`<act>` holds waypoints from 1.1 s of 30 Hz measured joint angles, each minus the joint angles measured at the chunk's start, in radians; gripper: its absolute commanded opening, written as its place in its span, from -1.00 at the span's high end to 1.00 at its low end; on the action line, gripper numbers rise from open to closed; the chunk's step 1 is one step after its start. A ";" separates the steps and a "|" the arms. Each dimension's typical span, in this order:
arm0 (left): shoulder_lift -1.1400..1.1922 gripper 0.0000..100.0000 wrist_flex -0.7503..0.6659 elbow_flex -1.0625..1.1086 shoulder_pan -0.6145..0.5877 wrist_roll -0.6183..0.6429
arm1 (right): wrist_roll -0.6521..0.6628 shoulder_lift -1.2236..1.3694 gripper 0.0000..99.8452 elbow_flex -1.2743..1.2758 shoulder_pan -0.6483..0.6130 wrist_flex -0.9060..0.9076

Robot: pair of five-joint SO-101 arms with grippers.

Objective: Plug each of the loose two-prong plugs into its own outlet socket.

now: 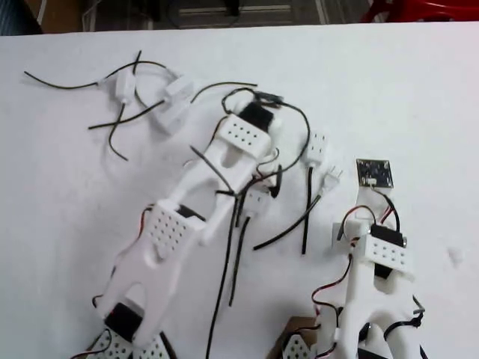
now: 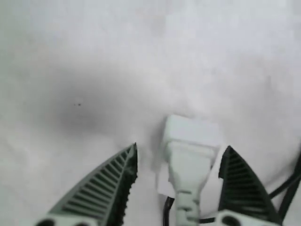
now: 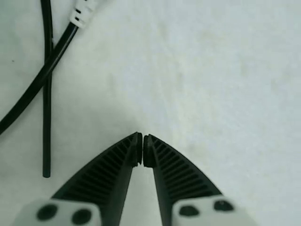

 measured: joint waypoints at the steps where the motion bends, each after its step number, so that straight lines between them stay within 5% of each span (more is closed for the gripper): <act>1: 0.008 0.57 0.002 0.000 -0.005 0.005 | 0.000 0.000 0.96 0.000 0.000 0.000; 6: 0.029 0.80 -0.015 0.000 0.002 0.008 | 0.000 0.000 0.96 0.000 0.000 0.000; 20: 0.018 0.96 -0.003 0.015 -0.012 0.009 | 0.000 0.000 0.96 0.000 0.000 -0.041; 33: -0.384 0.95 -0.003 0.348 -0.272 -0.052 | 0.000 0.000 0.96 0.000 0.000 -0.048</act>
